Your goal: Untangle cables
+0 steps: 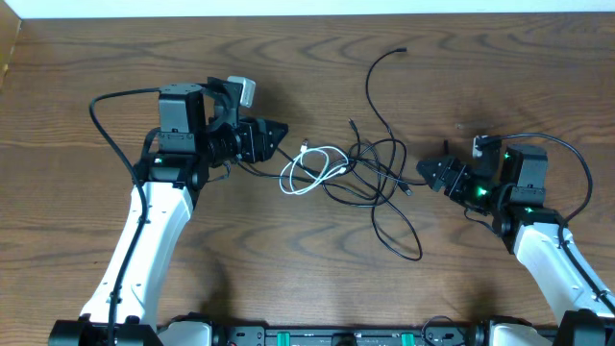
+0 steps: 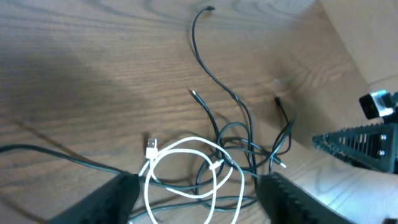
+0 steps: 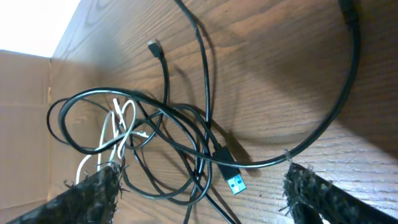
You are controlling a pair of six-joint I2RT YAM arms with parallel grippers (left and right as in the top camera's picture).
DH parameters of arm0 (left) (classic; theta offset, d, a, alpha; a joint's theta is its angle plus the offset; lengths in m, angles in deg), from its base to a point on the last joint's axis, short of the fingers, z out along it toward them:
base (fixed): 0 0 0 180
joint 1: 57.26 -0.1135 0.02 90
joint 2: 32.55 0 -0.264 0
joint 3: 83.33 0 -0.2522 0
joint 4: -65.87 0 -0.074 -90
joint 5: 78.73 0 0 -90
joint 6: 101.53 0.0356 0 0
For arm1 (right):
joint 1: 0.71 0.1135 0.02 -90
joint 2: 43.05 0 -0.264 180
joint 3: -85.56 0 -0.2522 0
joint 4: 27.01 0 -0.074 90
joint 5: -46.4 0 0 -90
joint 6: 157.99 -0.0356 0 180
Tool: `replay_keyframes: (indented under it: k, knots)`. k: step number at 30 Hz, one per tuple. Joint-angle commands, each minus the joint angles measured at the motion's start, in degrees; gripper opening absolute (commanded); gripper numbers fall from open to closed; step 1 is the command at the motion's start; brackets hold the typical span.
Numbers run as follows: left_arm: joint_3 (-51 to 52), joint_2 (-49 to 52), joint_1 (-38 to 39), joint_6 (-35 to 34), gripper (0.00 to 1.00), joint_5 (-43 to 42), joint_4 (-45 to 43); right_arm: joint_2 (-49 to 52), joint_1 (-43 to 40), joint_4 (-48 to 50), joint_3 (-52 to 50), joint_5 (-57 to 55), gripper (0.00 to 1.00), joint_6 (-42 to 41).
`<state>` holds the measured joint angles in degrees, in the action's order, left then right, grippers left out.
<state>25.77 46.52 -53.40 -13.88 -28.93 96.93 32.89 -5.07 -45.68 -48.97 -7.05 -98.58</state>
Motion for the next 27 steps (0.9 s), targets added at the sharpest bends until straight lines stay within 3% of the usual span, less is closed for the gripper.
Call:
replay_keyframes:
  k: [1,8,12,17,22,27]
  knots:
    - [-0.42,-0.09,0.59,2.82,0.72,-1.01,2.69,0.0,0.35,-0.02,0.11,1.53,0.87,1.53]
    - [1.16,0.55,7.89,9.68,0.84,1.95,7.54,0.0,0.35,0.0,0.11,1.55,0.95,1.49]
    - [1.86,2.23,11.72,11.1,0.84,9.09,8.98,-0.02,0.35,-0.02,0.11,1.57,0.95,1.46]
    - [1.86,5.55,15.58,17.2,0.85,10.82,11.61,-0.02,0.35,-0.02,0.11,1.55,0.96,1.44]
    - [1.86,10.19,18.32,17.53,0.88,19.82,11.78,0.0,0.35,-0.02,0.11,1.55,0.97,1.46]
    - [1.86,14.43,19.65,17.51,0.88,20.55,11.08,-0.02,0.35,0.02,0.11,1.51,0.99,1.49]
